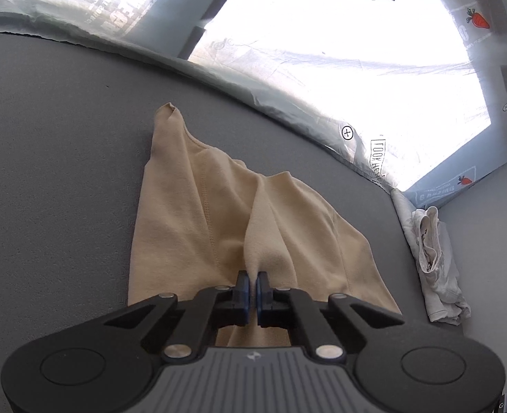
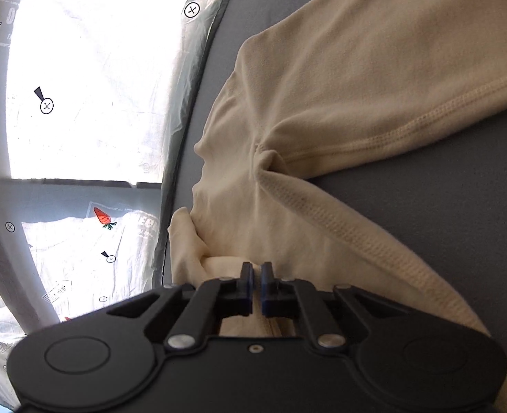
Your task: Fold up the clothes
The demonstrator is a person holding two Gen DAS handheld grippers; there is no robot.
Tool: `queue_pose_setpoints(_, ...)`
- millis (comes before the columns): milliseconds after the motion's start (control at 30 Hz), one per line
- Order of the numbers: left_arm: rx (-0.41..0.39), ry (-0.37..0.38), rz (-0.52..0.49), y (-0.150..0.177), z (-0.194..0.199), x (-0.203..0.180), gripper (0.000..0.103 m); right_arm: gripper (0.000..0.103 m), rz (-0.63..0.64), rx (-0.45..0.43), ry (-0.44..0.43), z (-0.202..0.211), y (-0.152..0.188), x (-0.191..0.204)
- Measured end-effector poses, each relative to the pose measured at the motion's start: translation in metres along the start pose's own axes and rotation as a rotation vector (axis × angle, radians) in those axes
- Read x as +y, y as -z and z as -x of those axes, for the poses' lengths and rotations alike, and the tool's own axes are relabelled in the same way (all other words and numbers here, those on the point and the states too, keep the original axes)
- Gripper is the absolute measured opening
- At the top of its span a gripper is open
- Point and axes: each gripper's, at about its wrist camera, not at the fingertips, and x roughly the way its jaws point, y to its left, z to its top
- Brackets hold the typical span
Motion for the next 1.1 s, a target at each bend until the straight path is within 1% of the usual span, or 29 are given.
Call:
queue_pose_setpoints(33, 0.010, 0.001, 0.027, 0.000, -0.002, 0.005, 0.004, 0.004, -0.038, 0.000, -0.010, -0.001, 0.000, -0.005)
queue_pose_setpoints(67, 0.008, 0.002, 0.033, 0.000, -0.002, 0.006, 0.004, 0.004, -0.054, 0.002, -0.012, -0.002, 0.000, -0.006)
queue_pose_setpoints(100, 0.004, 0.003, 0.035, 0.000, -0.001, 0.006, 0.004, 0.004, -0.048, 0.004, -0.011, -0.003, 0.001, -0.003)
queue_pose_setpoints(200, -0.006, -0.006, -0.008, 0.001, -0.001, 0.003, 0.005, 0.003, -0.056, 0.007, -0.014, -0.005, 0.000, -0.005)
queue_pose_setpoints(267, 0.005, -0.021, 0.012, 0.003, -0.008, 0.008, 0.006, 0.003, -0.057, 0.010, -0.020, -0.006, -0.001, -0.006)
queue_pose_setpoints(300, 0.007, -0.022, 0.027, 0.003, -0.010, 0.011, 0.006, 0.004, -0.031, 0.015, -0.004, -0.007, -0.001, -0.002)
queue_pose_setpoints(400, 0.003, -0.045, 0.052, 0.001, -0.005, 0.011, 0.012, 0.007, 0.034, 0.041, 0.038, -0.008, -0.004, 0.009)
queue_pose_setpoints(433, -0.007, -0.063, 0.041, -0.001, -0.001, 0.008, 0.020, 0.008, 0.031, 0.051, 0.047, -0.008, -0.006, 0.010)
queue_pose_setpoints(467, -0.018, -0.083, 0.028, -0.002, 0.004, 0.005, 0.026, 0.010, 0.016, 0.057, 0.050, -0.006, -0.007, 0.009)
queue_pose_setpoints(533, -0.038, -0.121, 0.001, -0.006, 0.014, -0.002, 0.030, 0.031, 0.009, 0.051, 0.039, 0.002, -0.008, 0.009)
queue_pose_setpoints(567, -0.049, -0.133, -0.015, -0.005, 0.022, -0.006, 0.034, 0.035, 0.008, 0.046, 0.034, 0.006, -0.008, 0.010)
queue_pose_setpoints(600, -0.060, -0.143, -0.031, -0.003, 0.031, -0.010, 0.037, 0.041, 0.018, 0.045, 0.036, 0.011, -0.008, 0.011)
queue_pose_setpoints(633, -0.071, -0.154, -0.047, -0.002, 0.039, -0.014, 0.043, 0.047, 0.040, 0.049, 0.049, 0.016, -0.007, 0.013)
queue_pose_setpoints(667, -0.082, -0.164, -0.062, -0.001, 0.047, -0.019, 0.049, 0.049, 0.066, 0.057, 0.065, 0.021, -0.006, 0.016)
queue_pose_setpoints(700, -0.085, -0.184, -0.078, 0.003, 0.056, -0.023, 0.052, 0.053, 0.116, 0.060, 0.090, 0.027, -0.003, 0.020)
queue_pose_setpoints(733, -0.084, -0.202, -0.091, 0.010, 0.064, -0.027, 0.055, 0.059, 0.180, 0.062, 0.120, 0.034, 0.001, 0.026)
queue_pose_setpoints(767, -0.083, -0.220, -0.104, 0.017, 0.072, -0.030, 0.056, 0.063, 0.244, 0.064, 0.151, 0.041, 0.004, 0.031)
queue_pose_setpoints(833, -0.067, -0.239, -0.117, 0.035, 0.085, -0.036, 0.058, 0.077, 0.393, 0.060, 0.215, 0.056, 0.015, 0.040)
queue_pose_setpoints(867, -0.054, -0.247, -0.120, 0.046, 0.090, -0.037, 0.060, 0.078, 0.462, 0.054, 0.244, 0.064, 0.021, 0.043)
queue_pose_setpoints(933, -0.021, -0.257, -0.133, 0.071, 0.097, -0.042, 0.060, 0.081, 0.582, 0.036, 0.296, 0.080, 0.031, 0.046)
queue_pose_setpoints(967, -0.005, -0.263, -0.140, 0.084, 0.100, -0.044, 0.060, 0.082, 0.631, 0.019, 0.323, 0.087, 0.035, 0.045)
queue_pose_setpoints(1033, 0.027, -0.272, -0.173, 0.108, 0.105, -0.048, 0.060, 0.089, 0.722, -0.025, 0.380, 0.103, 0.041, 0.043)
queue_pose_setpoints(1100, 0.051, -0.284, -0.206, 0.131, 0.110, -0.053, 0.060, 0.091, 0.820, -0.074, 0.449, 0.117, 0.044, 0.039)
